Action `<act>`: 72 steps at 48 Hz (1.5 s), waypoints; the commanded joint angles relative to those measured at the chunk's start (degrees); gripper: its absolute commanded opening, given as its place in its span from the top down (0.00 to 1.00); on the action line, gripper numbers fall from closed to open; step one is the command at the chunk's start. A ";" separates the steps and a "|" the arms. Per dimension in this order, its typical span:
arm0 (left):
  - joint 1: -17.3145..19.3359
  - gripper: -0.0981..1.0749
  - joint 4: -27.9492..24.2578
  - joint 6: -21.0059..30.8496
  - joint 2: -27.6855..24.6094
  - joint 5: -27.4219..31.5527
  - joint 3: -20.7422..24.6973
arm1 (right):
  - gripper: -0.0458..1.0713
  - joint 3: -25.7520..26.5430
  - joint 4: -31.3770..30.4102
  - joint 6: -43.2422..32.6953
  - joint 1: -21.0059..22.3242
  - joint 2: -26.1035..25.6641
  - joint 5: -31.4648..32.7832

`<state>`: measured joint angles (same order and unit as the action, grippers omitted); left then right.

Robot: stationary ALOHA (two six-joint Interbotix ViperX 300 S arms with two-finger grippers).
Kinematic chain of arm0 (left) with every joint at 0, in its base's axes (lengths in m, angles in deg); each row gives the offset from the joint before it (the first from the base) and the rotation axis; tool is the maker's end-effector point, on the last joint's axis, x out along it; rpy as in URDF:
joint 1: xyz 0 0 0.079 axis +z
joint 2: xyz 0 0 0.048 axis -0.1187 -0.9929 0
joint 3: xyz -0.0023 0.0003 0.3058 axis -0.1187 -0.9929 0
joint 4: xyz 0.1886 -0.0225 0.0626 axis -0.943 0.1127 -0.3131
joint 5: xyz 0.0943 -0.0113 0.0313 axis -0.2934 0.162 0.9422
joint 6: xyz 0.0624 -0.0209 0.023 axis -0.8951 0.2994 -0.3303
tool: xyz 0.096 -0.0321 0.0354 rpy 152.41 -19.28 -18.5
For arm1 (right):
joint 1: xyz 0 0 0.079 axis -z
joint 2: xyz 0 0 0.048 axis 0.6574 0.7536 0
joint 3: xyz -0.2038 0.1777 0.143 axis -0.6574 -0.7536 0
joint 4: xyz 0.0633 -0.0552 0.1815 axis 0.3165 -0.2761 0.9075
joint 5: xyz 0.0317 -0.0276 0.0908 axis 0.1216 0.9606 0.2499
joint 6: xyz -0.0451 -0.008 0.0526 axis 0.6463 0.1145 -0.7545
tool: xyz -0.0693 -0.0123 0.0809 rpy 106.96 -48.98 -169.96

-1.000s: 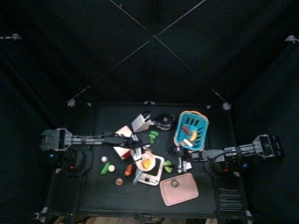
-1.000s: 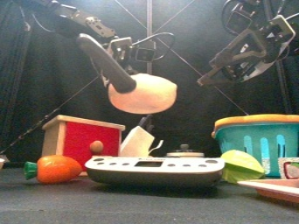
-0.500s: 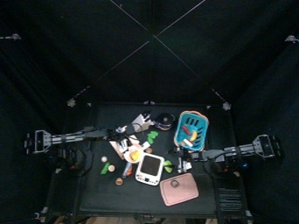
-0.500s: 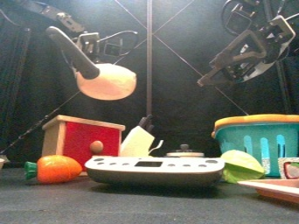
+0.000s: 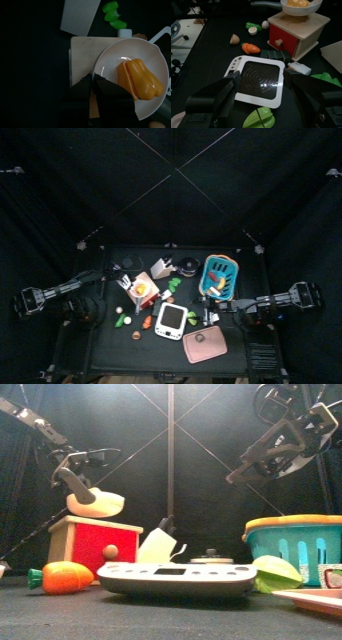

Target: Place pan on drawer

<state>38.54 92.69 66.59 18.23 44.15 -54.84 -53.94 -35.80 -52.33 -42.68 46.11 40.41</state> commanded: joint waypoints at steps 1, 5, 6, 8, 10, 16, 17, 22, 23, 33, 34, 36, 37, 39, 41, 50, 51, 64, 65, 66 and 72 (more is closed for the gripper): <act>0.09 0.54 -0.26 0.00 -0.35 -0.44 0.53 | 0.08 0.53 0.00 0.09 0.53 -0.18 -0.44; 0.00 0.54 -0.35 0.00 -0.44 -0.53 0.18 | 0.08 0.53 0.00 0.00 0.70 0.00 -0.44; 0.00 0.54 -0.26 0.00 -0.44 -0.62 0.09 | 0.08 0.53 0.00 0.00 0.70 0.09 -0.44; 0.09 0.53 -0.26 0.00 -0.44 -0.70 -0.18 | 0.08 0.62 0.00 0.00 0.70 0.18 -0.44; 0.00 0.53 -0.26 0.00 -0.44 -0.79 -0.44 | 0.08 0.70 0.00 0.09 0.70 0.26 -0.44; 0.09 0.53 -0.26 0.09 -0.53 -1.32 -1.23 | 0.08 0.79 0.00 0.09 0.70 0.62 -0.44; 0.09 0.53 -0.35 0.09 -0.62 -1.58 -1.32 | 0.08 0.79 0.00 0.09 0.70 0.62 -0.44; 0.09 0.53 -0.18 0.09 -1.23 -2.37 -1.32 | 0.08 0.88 0.00 0.18 0.70 0.88 -0.44; 0.09 0.53 -0.18 0.09 -1.41 -2.55 -1.32 | 0.08 0.97 0.00 0.18 0.70 0.88 -0.44; 0.18 0.52 -0.18 0.00 -5.19 -2.64 -0.26 | 0.08 1.05 0.00 0.18 1.23 1.23 -0.44; 0.18 0.52 -0.18 0.00 -5.54 -2.55 -0.18 | 0.08 0.97 0.00 0.18 1.32 1.32 -0.44; 0.18 0.52 -0.26 0.00 -6.15 -2.37 0.09 | 0.08 1.05 0.00 0.09 1.23 1.32 -0.44; 0.26 0.52 -0.26 0.00 -6.42 -2.29 0.18 | 0.08 1.05 0.00 0.09 1.23 1.32 -0.44; 0.35 0.52 -0.26 0.00 -6.77 -2.11 0.35 | 0.08 1.05 0.00 0.09 1.23 1.41 -0.44; 0.53 0.52 -0.26 0.00 -6.77 -1.85 0.53 | 0.08 1.14 0.00 0.09 1.23 1.49 -0.44; 1.05 0.44 -0.35 0.09 -5.71 -0.88 1.14 | 0.08 1.14 0.00 0.00 1.23 1.67 -0.44; 1.05 0.43 -0.26 0.09 -5.54 -0.88 1.14 | 0.08 1.14 0.00 0.00 1.23 1.76 -0.44; 0.79 0.27 -0.26 0.09 -3.96 -0.53 1.23 | 0.08 1.23 0.00 0.00 1.23 1.85 -0.44; 0.79 0.27 -0.35 0.09 -3.78 -0.44 1.23 | 0.08 1.23 0.00 0.00 1.23 1.85 -0.44; 0.79 0.26 -0.26 0.09 -3.52 -0.35 1.32 | 0.08 1.23 0.00 0.00 1.23 1.85 -0.44; 0.88 0.26 -0.62 0.09 -0.70 0.00 1.23 | 0.08 1.14 0.00 0.00 1.23 1.85 -0.44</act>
<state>39.25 92.43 66.76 15.33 44.15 -54.75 -53.94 -35.71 -52.24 -41.54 48.40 40.41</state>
